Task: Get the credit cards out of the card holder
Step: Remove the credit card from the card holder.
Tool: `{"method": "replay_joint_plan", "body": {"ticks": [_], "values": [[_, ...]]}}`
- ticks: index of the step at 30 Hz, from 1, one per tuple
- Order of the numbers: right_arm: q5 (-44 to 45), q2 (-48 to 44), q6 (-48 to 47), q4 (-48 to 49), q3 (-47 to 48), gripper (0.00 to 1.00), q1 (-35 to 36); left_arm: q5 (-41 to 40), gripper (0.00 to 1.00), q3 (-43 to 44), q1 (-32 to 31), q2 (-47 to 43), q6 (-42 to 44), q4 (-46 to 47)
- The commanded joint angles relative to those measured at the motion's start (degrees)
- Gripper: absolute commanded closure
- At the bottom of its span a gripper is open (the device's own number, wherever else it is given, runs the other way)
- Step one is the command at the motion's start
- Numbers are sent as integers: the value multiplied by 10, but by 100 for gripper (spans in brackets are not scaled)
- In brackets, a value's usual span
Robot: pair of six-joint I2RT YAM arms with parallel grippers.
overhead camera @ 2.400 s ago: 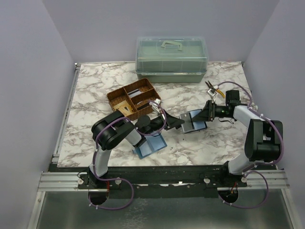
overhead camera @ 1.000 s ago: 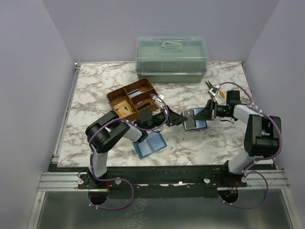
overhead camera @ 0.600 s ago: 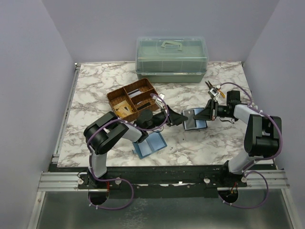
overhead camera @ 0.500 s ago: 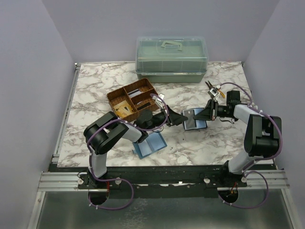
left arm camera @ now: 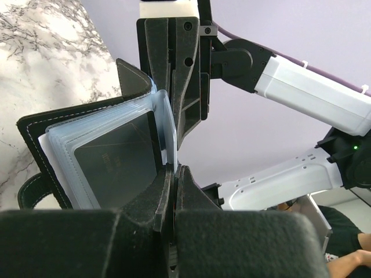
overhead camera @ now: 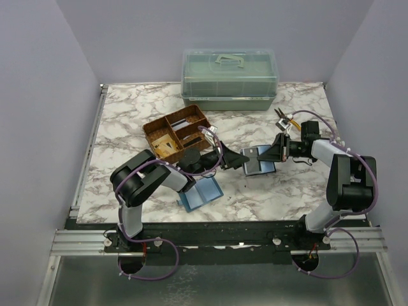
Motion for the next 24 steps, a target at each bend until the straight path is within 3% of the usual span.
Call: {"method": "replay_joint_plan", "body": {"ticks": [1,6,11,19,24], "values": [[-9,-7,-14,3,1,100,-19,16,100,-7,25,-3,-45,154],[-5,-9,-10,5,0,100,-20,13,100,-7,29,8,-55,159],[5,-17,21,37,-9,100,-24,28,100,-5,30,4,-23,66],[28,-18,39,58,-19,100,-30,25,100,-24,47,36,-56,115],[37,-24,28,43,-15,100,-30,24,100,-22,53,32,-45,95]]}}
